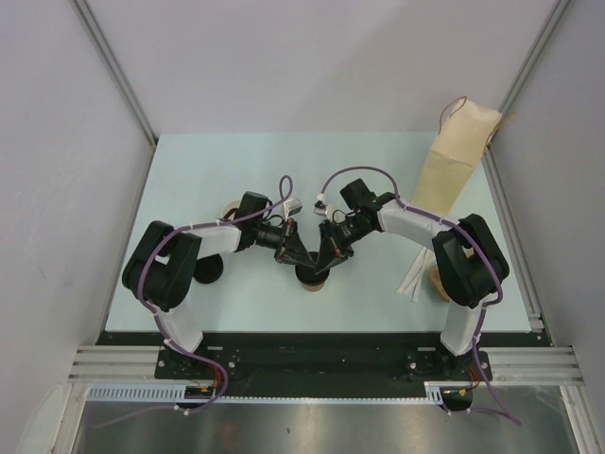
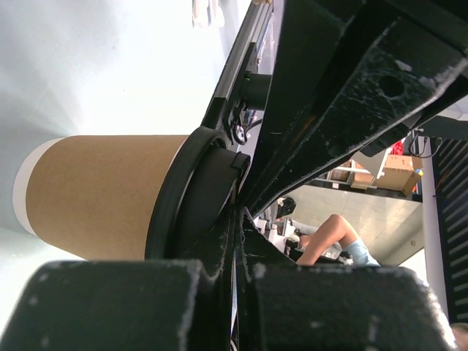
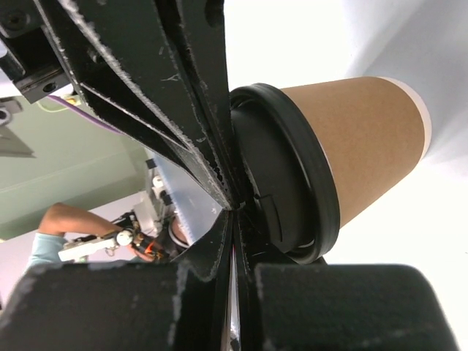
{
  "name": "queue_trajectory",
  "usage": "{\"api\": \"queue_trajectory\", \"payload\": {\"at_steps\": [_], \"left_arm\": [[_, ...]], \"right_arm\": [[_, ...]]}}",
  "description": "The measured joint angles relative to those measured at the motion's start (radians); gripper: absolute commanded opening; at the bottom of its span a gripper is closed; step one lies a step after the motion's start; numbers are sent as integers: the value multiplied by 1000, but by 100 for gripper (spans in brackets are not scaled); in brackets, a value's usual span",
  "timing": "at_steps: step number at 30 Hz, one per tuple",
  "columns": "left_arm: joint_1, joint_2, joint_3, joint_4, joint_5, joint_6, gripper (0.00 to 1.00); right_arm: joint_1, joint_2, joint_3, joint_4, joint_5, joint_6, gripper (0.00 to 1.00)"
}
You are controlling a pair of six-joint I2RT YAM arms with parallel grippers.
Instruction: Pack the takeout coffee
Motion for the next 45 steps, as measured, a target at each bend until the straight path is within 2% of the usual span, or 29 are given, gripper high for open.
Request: {"api": "queue_trajectory", "payload": {"at_steps": [8, 13, 23, 27, 45], "left_arm": [[-3, -16, 3, -11, -18, 10, 0], [-17, -70, -14, 18, -76, 8, 0], [-27, -301, -41, 49, -147, 11, 0], [-27, -361, -84, 65, -176, 18, 0], [-76, -234, -102, -89, -197, 105, 0]], "right_arm": [[-4, 6, 0, 2, -21, 8, 5], [3, -21, -4, 12, -6, -1, 6], [-15, -172, -17, 85, -47, 48, 8], [-21, -183, -17, 110, -55, 68, 8], [-45, -24, -17, 246, 7, 111, 7]]}}
